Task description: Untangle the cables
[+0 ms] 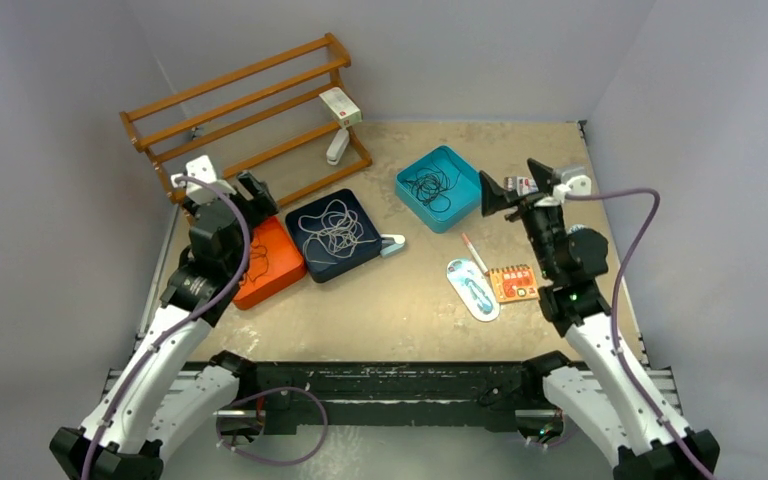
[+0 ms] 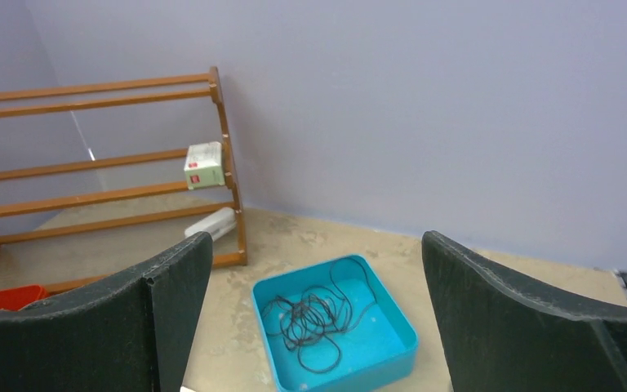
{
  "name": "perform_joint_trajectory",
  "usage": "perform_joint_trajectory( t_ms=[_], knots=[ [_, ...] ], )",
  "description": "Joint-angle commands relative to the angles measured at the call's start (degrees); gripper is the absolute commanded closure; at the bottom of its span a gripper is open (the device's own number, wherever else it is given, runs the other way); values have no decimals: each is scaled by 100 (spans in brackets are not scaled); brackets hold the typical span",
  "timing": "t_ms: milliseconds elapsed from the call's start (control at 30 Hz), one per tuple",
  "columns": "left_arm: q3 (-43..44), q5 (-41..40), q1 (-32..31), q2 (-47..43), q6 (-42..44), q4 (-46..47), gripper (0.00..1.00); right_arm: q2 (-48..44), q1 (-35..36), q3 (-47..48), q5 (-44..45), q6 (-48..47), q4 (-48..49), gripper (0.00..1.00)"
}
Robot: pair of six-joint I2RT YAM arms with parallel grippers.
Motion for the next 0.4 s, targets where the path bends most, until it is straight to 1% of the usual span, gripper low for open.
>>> perform_joint_trajectory(
  t_ms=[0,67,167,267,367],
  knots=[
    [-316,-269,8,-376,-271,123,26,-621,-12,-820,583,205,575,1],
    [-489,-282,9,-548,-385,158,26,-863,-12,-1332,773,428,867,1],
    [-671,-216,4,-731,-505,149,24,-1060,-12,-1711,951,683,1077,1],
    [-819,-265,3,-870,-739,138,23,-1077,-12,-1859,1169,732,1206,1],
    [-894,-260,4,-945,-714,276,22,-1002,-14,-1824,1231,671,1261,1]
  ],
)
